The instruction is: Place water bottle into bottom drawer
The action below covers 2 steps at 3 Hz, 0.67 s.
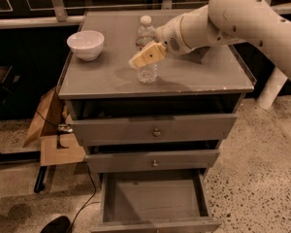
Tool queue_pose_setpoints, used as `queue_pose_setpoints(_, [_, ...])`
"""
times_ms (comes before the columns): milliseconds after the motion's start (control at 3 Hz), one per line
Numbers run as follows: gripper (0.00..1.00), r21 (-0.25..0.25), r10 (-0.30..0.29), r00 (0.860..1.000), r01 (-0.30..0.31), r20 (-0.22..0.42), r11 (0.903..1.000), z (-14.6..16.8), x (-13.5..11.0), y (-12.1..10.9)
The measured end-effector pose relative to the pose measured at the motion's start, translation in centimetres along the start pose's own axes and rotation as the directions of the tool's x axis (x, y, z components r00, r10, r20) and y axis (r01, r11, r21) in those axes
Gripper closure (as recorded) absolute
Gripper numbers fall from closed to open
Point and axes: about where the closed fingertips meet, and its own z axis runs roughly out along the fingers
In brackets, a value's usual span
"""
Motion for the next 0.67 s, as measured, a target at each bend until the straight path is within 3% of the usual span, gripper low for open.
queue_pose_setpoints(333, [0.16, -0.028, -0.007, 1.000, 0.008, 0.023, 0.9996, 1.34, -1.03, 0.56])
queue_pose_setpoints(667, [0.33, -0.029, -0.007, 1.000, 0.008, 0.024, 0.9995, 1.41, -1.08, 0.59])
